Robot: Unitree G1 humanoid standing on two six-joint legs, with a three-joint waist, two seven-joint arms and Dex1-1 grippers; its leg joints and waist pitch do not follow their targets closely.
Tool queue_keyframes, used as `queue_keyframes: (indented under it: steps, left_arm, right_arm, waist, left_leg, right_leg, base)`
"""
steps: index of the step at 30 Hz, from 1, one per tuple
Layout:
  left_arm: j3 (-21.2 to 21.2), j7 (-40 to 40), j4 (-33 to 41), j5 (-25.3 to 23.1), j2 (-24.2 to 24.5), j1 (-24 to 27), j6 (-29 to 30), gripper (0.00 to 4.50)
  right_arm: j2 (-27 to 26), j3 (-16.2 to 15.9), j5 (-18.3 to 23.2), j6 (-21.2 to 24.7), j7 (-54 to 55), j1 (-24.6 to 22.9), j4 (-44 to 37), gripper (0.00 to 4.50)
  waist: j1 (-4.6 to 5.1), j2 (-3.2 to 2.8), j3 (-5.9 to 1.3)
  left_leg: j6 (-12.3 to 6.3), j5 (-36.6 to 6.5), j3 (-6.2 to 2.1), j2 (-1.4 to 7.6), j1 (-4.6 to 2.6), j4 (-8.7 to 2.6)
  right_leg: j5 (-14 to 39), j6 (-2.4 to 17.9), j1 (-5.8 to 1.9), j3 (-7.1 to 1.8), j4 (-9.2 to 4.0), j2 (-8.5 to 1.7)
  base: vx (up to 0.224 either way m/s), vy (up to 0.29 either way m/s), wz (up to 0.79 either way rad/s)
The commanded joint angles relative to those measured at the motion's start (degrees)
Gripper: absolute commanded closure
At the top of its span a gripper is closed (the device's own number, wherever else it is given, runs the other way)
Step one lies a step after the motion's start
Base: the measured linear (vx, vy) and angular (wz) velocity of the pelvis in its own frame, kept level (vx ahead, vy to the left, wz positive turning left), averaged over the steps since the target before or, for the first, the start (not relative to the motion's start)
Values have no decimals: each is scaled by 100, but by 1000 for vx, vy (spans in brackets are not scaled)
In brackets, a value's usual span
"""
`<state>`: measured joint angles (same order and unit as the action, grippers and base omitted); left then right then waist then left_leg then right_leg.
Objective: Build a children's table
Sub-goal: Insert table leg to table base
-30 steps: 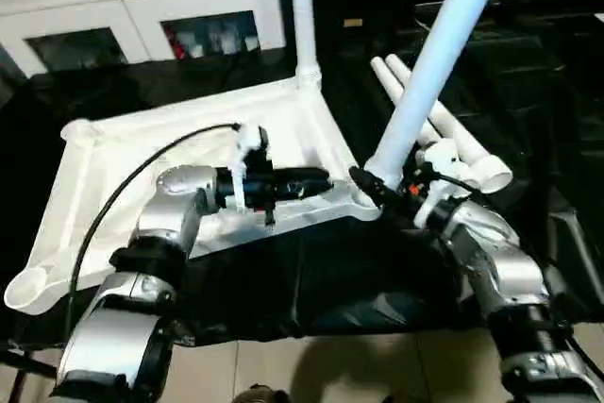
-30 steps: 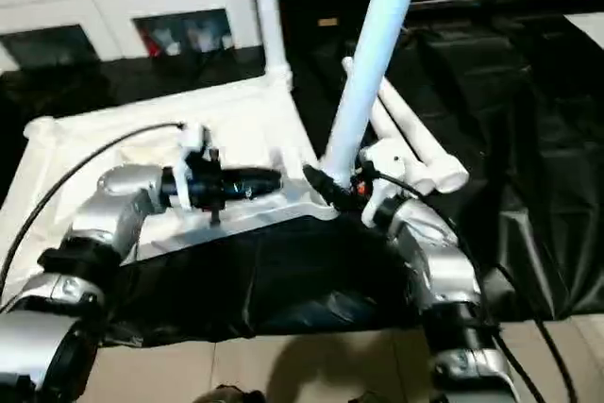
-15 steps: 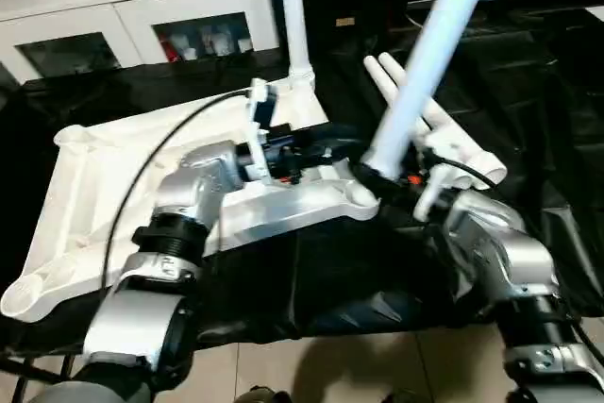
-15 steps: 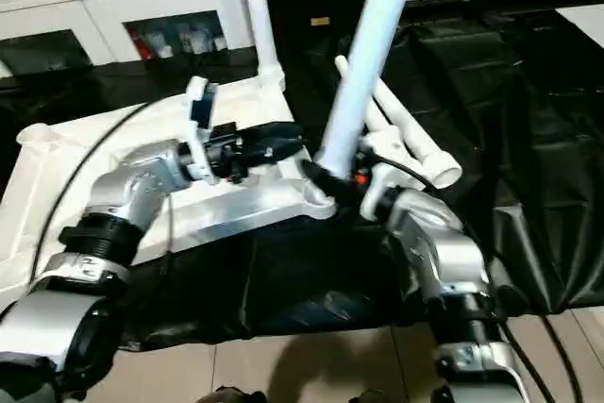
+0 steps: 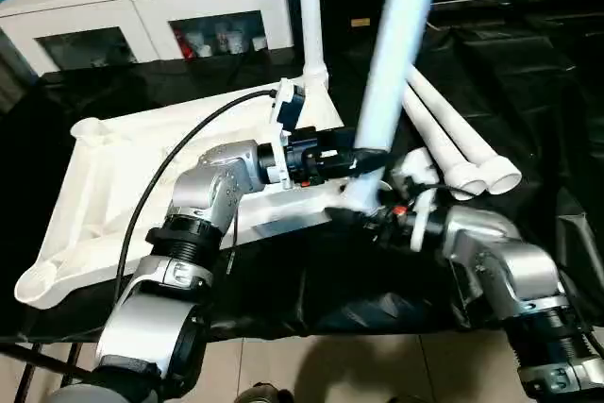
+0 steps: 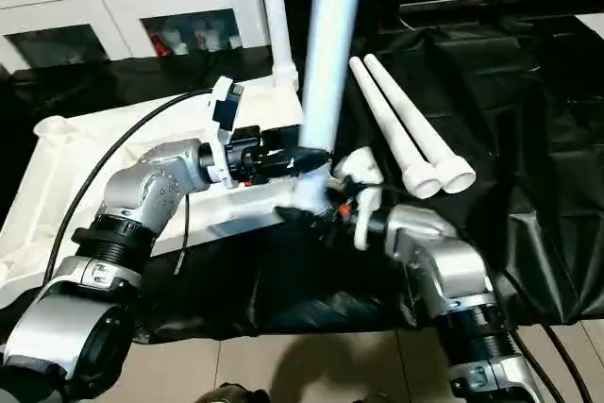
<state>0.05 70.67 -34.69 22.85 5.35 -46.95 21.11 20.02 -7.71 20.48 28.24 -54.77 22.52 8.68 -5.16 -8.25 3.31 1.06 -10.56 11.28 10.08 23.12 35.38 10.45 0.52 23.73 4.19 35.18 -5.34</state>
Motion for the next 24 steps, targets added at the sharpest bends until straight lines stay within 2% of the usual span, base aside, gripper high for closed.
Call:
queue_keyframes:
  steps: [1, 2, 3, 4, 6, 7, 8, 9, 10, 12, 13, 14, 16, 17, 19, 20, 22, 23, 24]
  left_arm:
    - [59, -45, 172, 85, -1, 73, 70, 37]
    - [81, -24, 267, 168, -10, 88, 197, 37]
    - [107, -8, 392, 279, -18, 108, 378, 64]
    - [174, -131, 502, 398, -49, 114, 600, 75]
    - [260, -345, 475, 465, -88, 61, 742, 66]
    - [288, -415, 453, 489, -102, 38, 789, 74]
    - [327, -479, 455, 517, -121, 27, 783, 98]
    - [377, -564, 479, 548, -153, 38, 750, 98]
    - [381, -572, 482, 550, -156, 40, 747, 121]
    - [405, -629, 506, 559, -175, 55, 727, 110]
    - [419, -768, 577, 553, -193, 108, 709, 125]
    - [453, -984, 643, 518, -225, 174, 681, 161]
    - [520, -1214, 670, 523, -263, 210, 706, 149]
    - [547, -1275, 667, 552, -273, 207, 756, 156]
    - [568, -1347, 699, 580, -279, 228, 828, 201]
    - [571, -1386, 711, 569, -279, 228, 809, 204]
    - [627, -1532, 718, 592, -298, 199, 818, 206]
    - [695, -1735, 700, 593, -309, 141, 812, 226]
    - [698, -1741, 699, 594, -310, 138, 812, 247]
  right_arm:
    - [66, -138, -35, 94, -165, -1, -242, 174]
    - [92, -157, -39, 113, -196, 9, -249, 174]
    - [127, -179, -44, 133, -232, 25, -253, 174]
    - [175, -202, -44, 159, -278, 72, -235, 174]
    - [228, -225, -35, 187, -338, 153, -201, 174]
    - [253, -240, -32, 194, -366, 179, -195, 174]
    - [282, -245, -26, 220, -389, 211, -196, 174]
    - [342, -261, -31, 239, -442, 250, -204, 174]
    - [348, -261, -31, 242, -447, 253, -204, 174]
    - [385, -257, -28, 260, -480, 280, -206, 174]
    - [426, -248, -16, 300, -509, 322, -201, 174]
    - [458, -246, -8, 328, -544, 384, -167, 174]
    - [459, -255, -32, 315, -557, 451, -104, 174]
    - [451, -260, -49, 297, -551, 470, -78, 174]
    - [411, -255, -64, 283, -500, 522, -33, 174]
    - [395, -246, -52, 293, -474, 547, -26, 174]
    - [348, -204, -24, 317, -390, 585, -12, 174]
    - [225, -24, 136, 414, -267, 640, 32, 174]
    - [222, -19, 138, 411, -263, 642, 34, 139]
  waist:
    - [-27, 280, -493]
    - [-34, 313, -494]
    - [-46, 283, -507]
    - [-51, 319, -504]
    - [-53, 303, -501]
    - [-57, 334, -489]
    - [-40, 405, -485]
    - [-47, 381, -488]
    - [-49, 443, -485]
    - [-63, 452, -485]
    - [-64, 472, -478]
    - [-51, 531, -482]
    - [-49, 519, -479]
    - [-47, 529, -480]
    - [-55, 552, -480]
    - [-60, 562, -480]
    - [-66, 557, -480]
    - [-63, 545, -483]
    - [-66, 548, -484]
  left_leg:
    - [-799, -328, -153, 252, -89, -314]
    - [-823, -288, -153, 257, -83, -312]
    - [-817, -243, -154, 260, -83, -301]
    - [-850, -199, -148, 263, -79, -298]
    - [-850, -219, -145, 260, -86, -292]
    - [-840, -282, -139, 250, -86, -290]
    - [-835, -300, -134, 251, -85, -300]
    - [-824, -289, -147, 253, -87, -298]
    - [-814, -273, -145, 250, -79, -298]
    - [-788, -261, -141, 258, -95, -303]
    - [-754, -297, -145, 275, -100, -316]
    - [-732, -330, -142, 280, -100, -318]
    - [-698, -377, -141, 290, -118, -327]
    - [-669, -415, -137, 283, -121, -327]
    - [-654, -418, -136, 279, -115, -326]
    - [-668, -389, -136, 279, -115, -324]
    - [-674, -362, -135, 275, -111, -318]
    - [-680, -356, -135, 274, -110, -314]
    - [-674, -370, -135, 272, -113, -314]
  right_leg:
    - [1085, 1181, -350, -193, -404, -319]
    - [1051, 1190, -349, -197, -399, -327]
    - [996, 1222, -354, -200, -360, -336]
    - [939, 1265, -341, -199, -364, -333]
    - [937, 1295, -332, -196, -365, -325]
    - [1028, 1288, -332, -197, -383, -326]
    - [1084, 1244, -331, -200, -401, -314]
    - [1082, 1242, -338, -200, -383, -319]
    - [1100, 1219, -345, -206, -378, -324]
    - [1140, 1224, -335, -209, -381, -327]
    - [1136, 1233, -322, -214, -385, -330]
    - [1050, 1250, -332, -218, -371, -330]
    - [970, 1304, -322, -220, -374, -329]
    - [935, 1343, -326, -220, -376, -327]
    - [880, 1353, -338, -226, -367, -333]
    - [822, 1364, -336, -229, -364, -334]
    - [757, 1388, -339, -230, -358, -334]
    - [719, 1405, -339, -230, -352, -334]
    - [721, 1418, -336, -224, -349, -330]
  base:
    - [0, 0, 0]
    - [0, 0, 0]
    - [0, 0, 0]
    - [0, 0, 0]
    - [0, 0, 0]
    - [0, 0, 0]
    - [0, 0, 0]
    - [0, 0, 0]
    - [0, 0, 0]
    - [0, 0, 0]
    - [0, 0, 0]
    - [0, 0, 0]
    - [0, 0, 0]
    - [0, 0, 0]
    - [0, 0, 0]
    - [0, 0, 0]
    - [0, 0, 0]
    - [0, 0, 0]
    - [0, 0, 0]
